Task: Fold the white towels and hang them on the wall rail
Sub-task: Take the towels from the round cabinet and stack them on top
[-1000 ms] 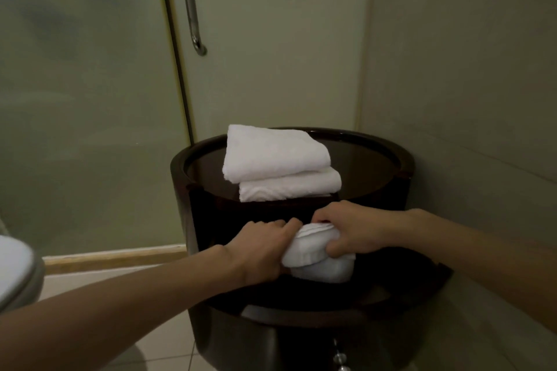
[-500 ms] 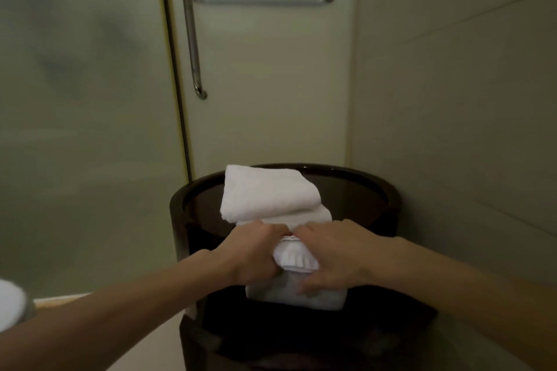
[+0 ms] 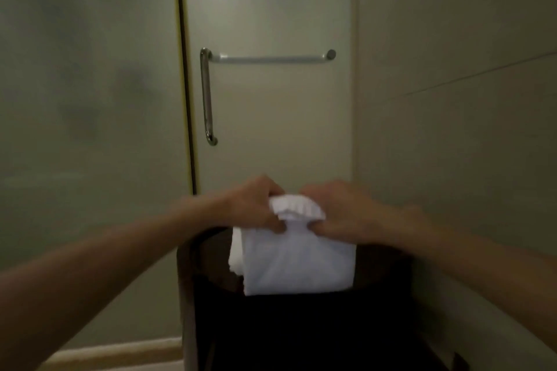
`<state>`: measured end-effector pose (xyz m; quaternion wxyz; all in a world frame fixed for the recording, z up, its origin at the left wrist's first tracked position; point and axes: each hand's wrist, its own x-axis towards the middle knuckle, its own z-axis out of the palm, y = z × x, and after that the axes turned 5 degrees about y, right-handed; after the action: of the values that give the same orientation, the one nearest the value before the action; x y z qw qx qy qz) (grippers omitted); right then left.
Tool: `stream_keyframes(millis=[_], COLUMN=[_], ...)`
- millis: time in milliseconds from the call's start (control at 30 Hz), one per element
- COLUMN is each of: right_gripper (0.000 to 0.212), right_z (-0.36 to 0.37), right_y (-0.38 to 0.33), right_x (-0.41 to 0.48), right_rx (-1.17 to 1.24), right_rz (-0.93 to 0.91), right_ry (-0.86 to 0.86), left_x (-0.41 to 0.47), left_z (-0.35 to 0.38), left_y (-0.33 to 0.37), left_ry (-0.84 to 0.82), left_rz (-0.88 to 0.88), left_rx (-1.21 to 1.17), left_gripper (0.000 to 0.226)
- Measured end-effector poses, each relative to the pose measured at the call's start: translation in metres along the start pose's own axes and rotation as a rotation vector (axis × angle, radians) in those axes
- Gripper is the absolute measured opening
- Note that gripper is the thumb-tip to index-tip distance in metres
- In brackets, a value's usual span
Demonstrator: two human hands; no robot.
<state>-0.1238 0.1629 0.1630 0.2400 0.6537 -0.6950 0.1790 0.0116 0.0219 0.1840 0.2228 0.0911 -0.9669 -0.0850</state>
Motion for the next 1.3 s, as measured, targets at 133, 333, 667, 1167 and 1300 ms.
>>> stream_keyframes(millis=[133, 333, 667, 1167, 1300], right_gripper=[0.021, 0.024, 0.034, 0.038, 0.066], right_z=[-0.030, -0.013, 0.078, 0.112, 0.104], right_y=[0.007, 0.022, 0.038, 0.037, 0.029], right_x=[0.038, 0.081, 0.094, 0.019, 0.017], right_rx=[0.019, -0.075, -0.432, -0.058, -0.195], right_rz=[-0.009, 0.061, -0.078, -0.059, -0.088], right_ry=[0.127, 0.377, 0.425, 0.109, 0.035], left_x=[0.025, 0.053, 0.050, 0.003, -0.005], left_z=[-0.046, -0.058, 0.038, 0.086, 0.081], left_y=[0.005, -0.009, -0.073, -0.075, -0.075], left_ry=[0.088, 0.295, 0.423, -0.002, -0.031], left_rz=[-0.023, -0.010, 0.016, 0.074, 0.055], left_rx=[0.059, 0.251, 0.567, 0.436, 0.504], left_gripper=[0.027, 0.023, 0.031, 0.095, 0.098])
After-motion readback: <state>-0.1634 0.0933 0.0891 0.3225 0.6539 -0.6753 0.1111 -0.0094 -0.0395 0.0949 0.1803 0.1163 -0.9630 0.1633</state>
